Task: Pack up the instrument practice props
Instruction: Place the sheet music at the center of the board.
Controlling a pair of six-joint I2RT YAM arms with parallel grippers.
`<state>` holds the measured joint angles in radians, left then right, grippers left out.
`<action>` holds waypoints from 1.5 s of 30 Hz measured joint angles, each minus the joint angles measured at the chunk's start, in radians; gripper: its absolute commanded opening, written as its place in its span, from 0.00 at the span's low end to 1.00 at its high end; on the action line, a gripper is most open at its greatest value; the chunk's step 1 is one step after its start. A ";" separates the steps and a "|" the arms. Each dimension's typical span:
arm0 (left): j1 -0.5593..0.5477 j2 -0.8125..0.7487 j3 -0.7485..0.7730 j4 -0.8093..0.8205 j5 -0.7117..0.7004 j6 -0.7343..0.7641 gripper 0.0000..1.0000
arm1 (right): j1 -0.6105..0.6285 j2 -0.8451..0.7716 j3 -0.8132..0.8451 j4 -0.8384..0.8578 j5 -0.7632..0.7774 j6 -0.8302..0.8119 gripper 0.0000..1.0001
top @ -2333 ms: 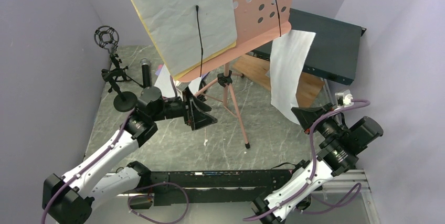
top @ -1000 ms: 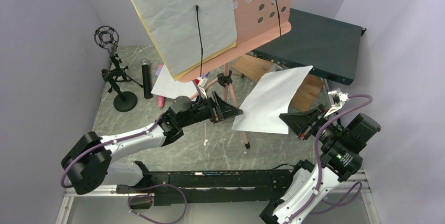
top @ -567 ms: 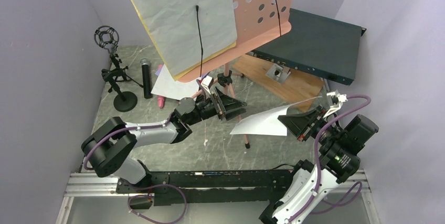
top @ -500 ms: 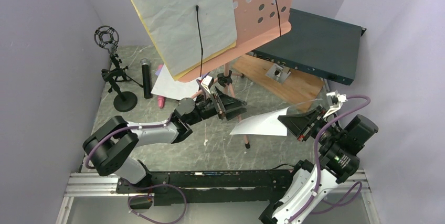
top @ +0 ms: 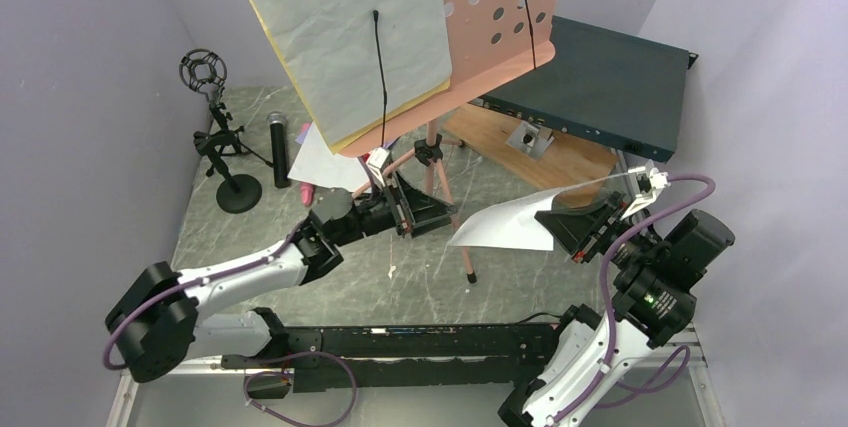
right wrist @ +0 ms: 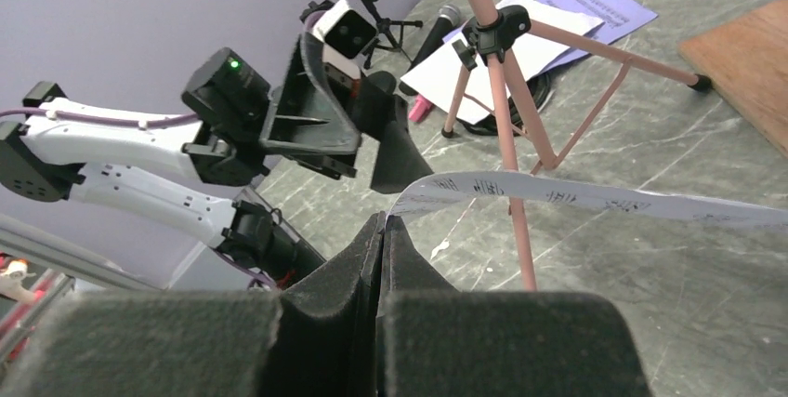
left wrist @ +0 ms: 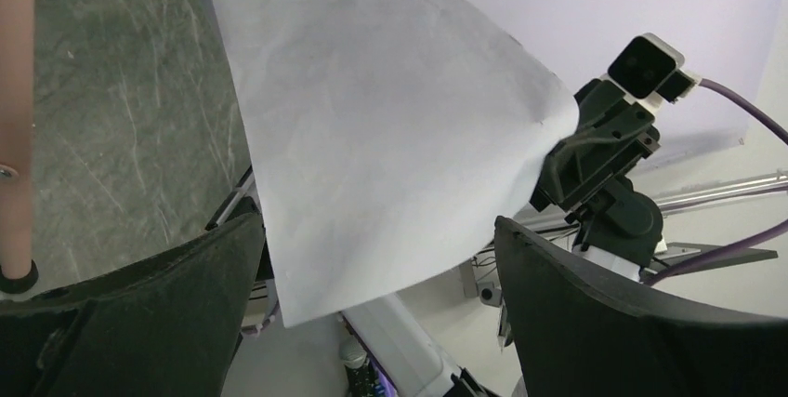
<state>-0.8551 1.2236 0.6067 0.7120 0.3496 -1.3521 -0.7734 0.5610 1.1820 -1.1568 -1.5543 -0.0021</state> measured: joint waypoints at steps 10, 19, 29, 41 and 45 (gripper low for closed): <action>-0.011 0.110 -0.018 0.029 0.044 -0.088 0.99 | 0.000 0.001 0.003 -0.035 0.000 -0.031 0.00; -0.056 0.224 0.002 0.109 0.058 -0.200 1.00 | 0.001 -0.005 0.000 -0.020 0.000 0.007 0.00; -0.071 0.326 0.084 0.304 0.023 -0.316 0.74 | 0.002 -0.009 -0.023 -0.015 0.000 0.023 0.00; -0.091 0.439 0.085 0.543 -0.008 -0.404 0.00 | 0.010 -0.036 -0.069 0.046 0.000 0.069 0.00; -0.091 0.447 0.081 0.566 -0.008 -0.403 0.00 | 0.010 -0.037 -0.091 0.064 0.000 0.074 0.03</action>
<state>-0.9459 1.6707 0.6880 1.2785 0.3412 -1.7554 -0.7631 0.5243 1.0908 -1.0924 -1.5539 0.0723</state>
